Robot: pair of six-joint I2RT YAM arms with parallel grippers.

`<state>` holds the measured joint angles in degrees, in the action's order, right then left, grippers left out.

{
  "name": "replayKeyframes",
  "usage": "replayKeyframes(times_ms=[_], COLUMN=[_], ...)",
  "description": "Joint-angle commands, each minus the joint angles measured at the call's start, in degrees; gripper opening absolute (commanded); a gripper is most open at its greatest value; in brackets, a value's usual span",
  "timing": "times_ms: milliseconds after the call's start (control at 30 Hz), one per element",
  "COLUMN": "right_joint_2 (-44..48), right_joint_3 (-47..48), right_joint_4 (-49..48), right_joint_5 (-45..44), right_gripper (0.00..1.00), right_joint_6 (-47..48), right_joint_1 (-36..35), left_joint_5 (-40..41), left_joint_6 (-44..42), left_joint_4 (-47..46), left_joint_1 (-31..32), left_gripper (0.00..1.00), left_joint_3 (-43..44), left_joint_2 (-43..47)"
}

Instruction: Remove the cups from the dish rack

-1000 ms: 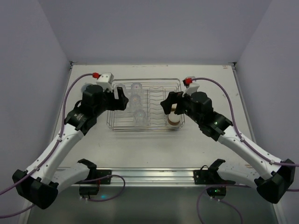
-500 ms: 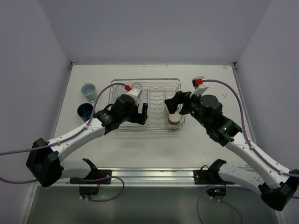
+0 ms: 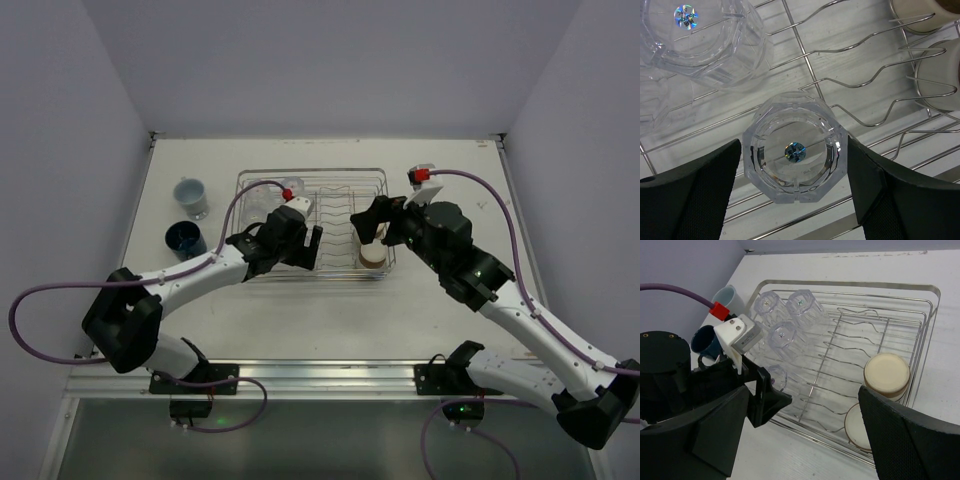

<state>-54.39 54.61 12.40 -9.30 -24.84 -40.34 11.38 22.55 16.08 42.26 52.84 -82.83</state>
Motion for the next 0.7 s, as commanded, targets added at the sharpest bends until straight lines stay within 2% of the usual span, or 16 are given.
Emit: replayKeyframes(times_ms=[0, 33, 133, 167, 267, 467, 600, 667], right_joint_2=[-0.01, -0.10, -0.36, -0.36, -0.63, 0.68, 5.34, 6.31], right_joint_3=[-0.03, -0.03, -0.12, -0.03, -0.03, -1.34, -7.57, -9.16], right_joint_4=[-2.12, -2.21, -2.47, -2.47, -3.17, -7.38, -18.36, -21.36], right_joint_5=[0.34, 0.34, 0.86, 1.12, 2.09, 4.46, 8.59, 11.30], right_gripper=[0.93, 0.93, 0.93, 0.93, 0.93, 0.92, 0.87, 0.84], right_joint_6=[-0.21, -0.21, -0.21, -0.21, -0.38, -3.45, -9.33, -10.84], right_joint_1=[0.17, 0.17, 0.26, 0.26, 0.17, 0.17, 0.26, 0.17], left_joint_5=[2.16, 2.16, 2.16, 2.42, 3.82, 4.62, 2.43, 0.15], left_joint_6=[-0.05, -0.13, -0.22, -0.22, -0.75, -1.63, 0.65, 3.36], left_joint_4=[-4.82, -5.26, -5.53, -5.62, -6.40, -7.55, -9.04, -13.25], left_joint_1=[0.37, 0.45, 0.45, 0.37, 0.37, 0.37, 0.37, 0.28], left_gripper=[0.86, 0.84, 0.67, 0.57, 0.45, 0.31, 0.29, 0.29], left_joint_3=[2.44, 2.36, 2.36, 2.36, 2.27, 3.41, 2.89, 0.43], left_joint_2=[-0.32, -0.49, -0.58, -0.32, 1.61, 7.23, 13.38, 18.37])
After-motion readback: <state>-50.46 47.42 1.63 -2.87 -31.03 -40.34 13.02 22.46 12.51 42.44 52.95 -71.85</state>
